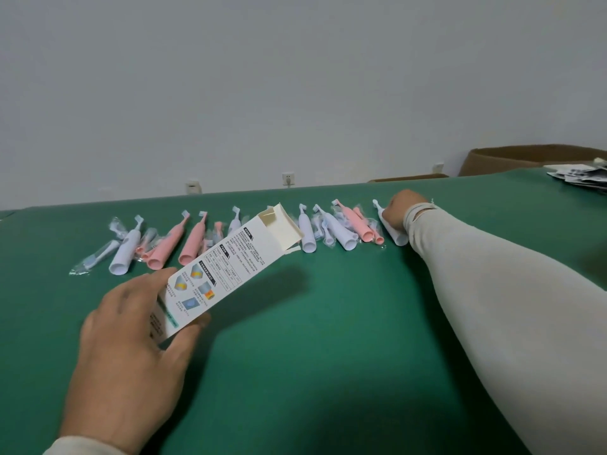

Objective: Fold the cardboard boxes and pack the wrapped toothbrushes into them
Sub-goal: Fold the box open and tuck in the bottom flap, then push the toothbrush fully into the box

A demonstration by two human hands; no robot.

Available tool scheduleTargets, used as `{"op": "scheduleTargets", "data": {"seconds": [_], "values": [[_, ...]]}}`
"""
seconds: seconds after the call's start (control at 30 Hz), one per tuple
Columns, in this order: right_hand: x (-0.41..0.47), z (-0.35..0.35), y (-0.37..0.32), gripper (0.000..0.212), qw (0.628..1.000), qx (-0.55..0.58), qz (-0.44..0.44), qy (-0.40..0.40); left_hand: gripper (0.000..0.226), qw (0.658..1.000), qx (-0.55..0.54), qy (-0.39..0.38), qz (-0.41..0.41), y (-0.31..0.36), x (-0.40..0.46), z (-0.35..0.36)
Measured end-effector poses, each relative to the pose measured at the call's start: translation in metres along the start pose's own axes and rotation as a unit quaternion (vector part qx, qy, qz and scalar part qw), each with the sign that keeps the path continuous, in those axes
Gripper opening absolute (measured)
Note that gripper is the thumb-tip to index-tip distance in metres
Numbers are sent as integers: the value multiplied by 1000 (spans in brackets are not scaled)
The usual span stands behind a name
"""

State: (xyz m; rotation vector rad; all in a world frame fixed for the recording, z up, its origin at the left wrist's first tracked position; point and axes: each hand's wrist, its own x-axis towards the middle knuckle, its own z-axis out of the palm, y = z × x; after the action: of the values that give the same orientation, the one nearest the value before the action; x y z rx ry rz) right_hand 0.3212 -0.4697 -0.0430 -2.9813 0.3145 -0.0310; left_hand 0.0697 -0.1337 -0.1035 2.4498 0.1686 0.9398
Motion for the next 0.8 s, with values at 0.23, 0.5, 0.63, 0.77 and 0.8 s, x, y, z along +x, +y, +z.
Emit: {"op": "scheduleTargets", "data": {"seconds": [0.23, 0.5, 0.63, 0.77, 0.8], "values": [[-36, 1, 4, 21, 998, 7, 65, 16, 61, 1000, -18, 4, 22, 3, 1, 1], [-170, -1, -5, 12, 999, 10, 16, -25, 59, 999, -34, -32, -16, 9, 3, -13], [-248, 15, -33, 16, 995, 19, -95, 14, 55, 999, -51, -1, -11, 7, -5, -22], [-291, 25, -62, 20, 966, 20, -259, 19, 65, 996, -68, 7, -49, 3, -17, -35], [-296, 27, -66, 20, 961, 19, -273, 28, 65, 996, -70, 6, -57, 1, -20, -38]]}}
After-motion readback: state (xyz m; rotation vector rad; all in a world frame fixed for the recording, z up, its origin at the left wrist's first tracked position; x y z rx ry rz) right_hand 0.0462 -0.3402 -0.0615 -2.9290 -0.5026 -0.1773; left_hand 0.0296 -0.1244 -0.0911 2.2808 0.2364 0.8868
